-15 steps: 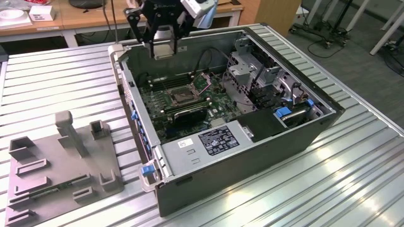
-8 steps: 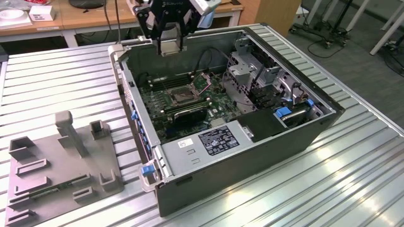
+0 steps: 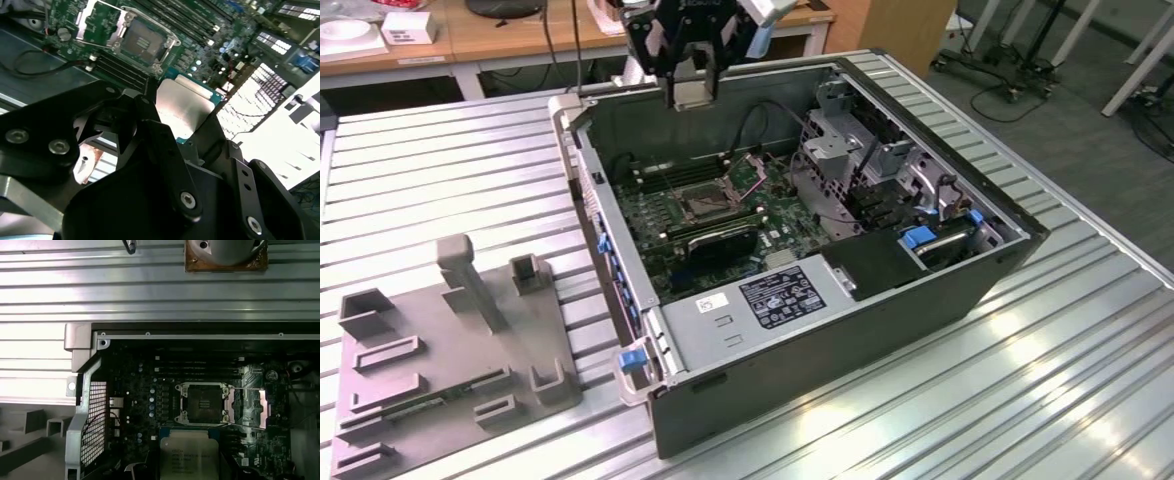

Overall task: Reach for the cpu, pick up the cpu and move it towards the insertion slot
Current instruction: 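Pick up the cpu and move it towards the insertion slot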

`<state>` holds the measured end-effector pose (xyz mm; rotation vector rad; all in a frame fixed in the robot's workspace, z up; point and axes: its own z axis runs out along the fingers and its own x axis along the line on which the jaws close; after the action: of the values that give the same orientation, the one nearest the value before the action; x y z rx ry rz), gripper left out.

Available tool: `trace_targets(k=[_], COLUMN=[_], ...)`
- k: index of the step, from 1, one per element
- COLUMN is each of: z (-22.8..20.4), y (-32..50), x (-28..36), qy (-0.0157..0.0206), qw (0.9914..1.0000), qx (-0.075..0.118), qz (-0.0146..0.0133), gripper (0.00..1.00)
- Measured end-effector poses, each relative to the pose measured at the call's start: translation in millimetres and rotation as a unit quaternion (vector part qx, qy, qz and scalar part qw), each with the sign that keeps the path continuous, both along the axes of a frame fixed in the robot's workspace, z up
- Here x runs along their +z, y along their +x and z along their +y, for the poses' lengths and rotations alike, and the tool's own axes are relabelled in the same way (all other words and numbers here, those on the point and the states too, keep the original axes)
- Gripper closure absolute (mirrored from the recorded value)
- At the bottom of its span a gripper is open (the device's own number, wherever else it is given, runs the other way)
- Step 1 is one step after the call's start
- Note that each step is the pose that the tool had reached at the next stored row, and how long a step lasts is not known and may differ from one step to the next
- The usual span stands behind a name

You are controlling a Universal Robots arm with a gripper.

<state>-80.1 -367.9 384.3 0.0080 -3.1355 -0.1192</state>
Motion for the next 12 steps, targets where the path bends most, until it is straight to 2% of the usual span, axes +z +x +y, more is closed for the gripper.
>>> trace_targets(k=[12], z=[12.0], y=[26.1], x=[-4.6], qy=[0.0], qw=[1.0], qx=[-0.001], qz=[0.0001], gripper=[0.46])
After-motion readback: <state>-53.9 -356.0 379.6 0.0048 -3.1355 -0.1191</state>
